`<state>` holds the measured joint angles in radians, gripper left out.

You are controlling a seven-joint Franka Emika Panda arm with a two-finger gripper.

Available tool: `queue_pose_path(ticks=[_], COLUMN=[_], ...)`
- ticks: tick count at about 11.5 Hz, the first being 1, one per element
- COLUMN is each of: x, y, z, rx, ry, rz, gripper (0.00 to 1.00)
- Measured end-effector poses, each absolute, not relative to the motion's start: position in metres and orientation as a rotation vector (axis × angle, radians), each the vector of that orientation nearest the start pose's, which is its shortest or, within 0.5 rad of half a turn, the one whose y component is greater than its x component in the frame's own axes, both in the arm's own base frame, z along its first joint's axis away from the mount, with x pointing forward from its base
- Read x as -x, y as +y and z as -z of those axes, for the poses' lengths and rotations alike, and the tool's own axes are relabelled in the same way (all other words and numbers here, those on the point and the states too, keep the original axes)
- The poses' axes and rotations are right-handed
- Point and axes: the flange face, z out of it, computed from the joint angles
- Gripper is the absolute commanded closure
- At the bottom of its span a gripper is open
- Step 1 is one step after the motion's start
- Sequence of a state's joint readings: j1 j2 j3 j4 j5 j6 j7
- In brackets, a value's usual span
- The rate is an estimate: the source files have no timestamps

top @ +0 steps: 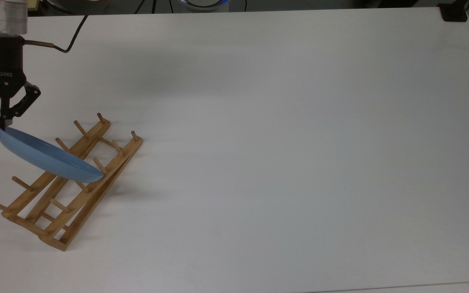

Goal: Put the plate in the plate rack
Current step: 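Lower the plate upright into a slot between the rack pegs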

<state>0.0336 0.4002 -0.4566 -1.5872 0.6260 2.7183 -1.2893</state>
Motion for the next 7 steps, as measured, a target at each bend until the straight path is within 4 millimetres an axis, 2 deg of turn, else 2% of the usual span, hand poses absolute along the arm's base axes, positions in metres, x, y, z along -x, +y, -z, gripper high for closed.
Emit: queue_pose_path(ticks=[3,6,7], x=[-0.660,-0.657,-0.656], y=[-0.265,-0.266,-0.266], z=[-0.507,-0.489,-0.483], rx=[3.170,3.176,3.177], ry=[-0.838,-0.866,-0.869], rz=[1.255,1.198,1.178], gripper=[1.00,1.00,0.95])
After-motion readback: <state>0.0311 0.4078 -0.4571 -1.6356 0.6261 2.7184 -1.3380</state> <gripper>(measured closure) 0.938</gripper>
